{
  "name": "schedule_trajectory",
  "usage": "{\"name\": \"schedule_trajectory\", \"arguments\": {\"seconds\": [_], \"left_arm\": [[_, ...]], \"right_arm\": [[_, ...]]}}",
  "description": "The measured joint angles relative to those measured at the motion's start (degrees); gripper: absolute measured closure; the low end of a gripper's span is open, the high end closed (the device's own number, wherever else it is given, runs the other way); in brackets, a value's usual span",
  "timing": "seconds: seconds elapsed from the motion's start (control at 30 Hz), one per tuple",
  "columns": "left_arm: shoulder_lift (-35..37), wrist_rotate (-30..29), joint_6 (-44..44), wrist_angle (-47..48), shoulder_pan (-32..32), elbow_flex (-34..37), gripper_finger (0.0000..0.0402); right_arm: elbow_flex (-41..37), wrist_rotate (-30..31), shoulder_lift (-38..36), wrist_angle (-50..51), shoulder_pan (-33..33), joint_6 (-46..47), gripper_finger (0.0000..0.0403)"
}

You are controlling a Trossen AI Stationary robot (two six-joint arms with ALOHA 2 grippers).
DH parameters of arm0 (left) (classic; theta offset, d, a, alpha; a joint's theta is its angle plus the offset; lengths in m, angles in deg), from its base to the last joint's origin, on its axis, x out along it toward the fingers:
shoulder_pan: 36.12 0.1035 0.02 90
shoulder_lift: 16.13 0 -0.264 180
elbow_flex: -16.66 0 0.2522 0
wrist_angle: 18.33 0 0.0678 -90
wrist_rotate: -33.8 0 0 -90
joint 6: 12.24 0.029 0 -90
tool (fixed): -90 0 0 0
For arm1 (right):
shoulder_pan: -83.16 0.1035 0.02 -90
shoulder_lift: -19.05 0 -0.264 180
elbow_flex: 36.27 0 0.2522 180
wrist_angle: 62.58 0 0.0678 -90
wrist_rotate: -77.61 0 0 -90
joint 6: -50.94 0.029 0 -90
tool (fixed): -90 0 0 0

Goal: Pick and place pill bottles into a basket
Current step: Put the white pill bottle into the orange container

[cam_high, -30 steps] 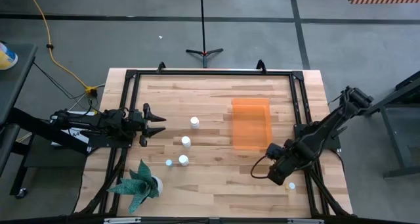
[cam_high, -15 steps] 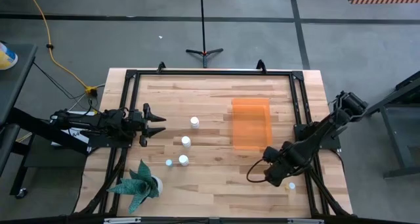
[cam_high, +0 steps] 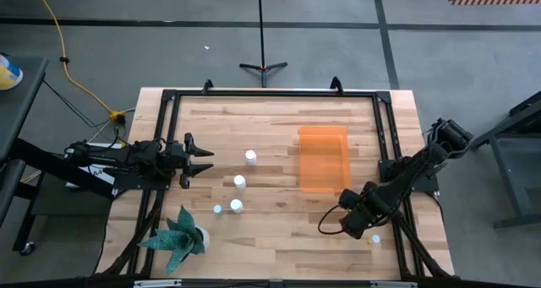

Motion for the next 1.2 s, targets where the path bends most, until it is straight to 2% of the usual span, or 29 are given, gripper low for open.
{"name": "schedule_trajectory", "arguments": {"seconds": [0.7, 1.07, 1.2], "left_arm": [[0.01, 0.00, 0.00, 0.00, 0.00, 0.00, 0.0181], [0.00, 0.00, 0.03, 0.00, 0.00, 0.00, 0.0181], [0.00, 0.00, 0.29, 0.00, 0.00, 0.00, 0.0181]], "right_arm": [[-0.25, -0.61, 0.00, -1.33, 0.00, -0.09, 0.0182], [-0.25, -1.08, 0.00, -1.35, 0.00, -0.42, 0.0267], [-0.23, -2.39, 0.00, -1.35, 0.00, -1.77, 0.0276]]}}
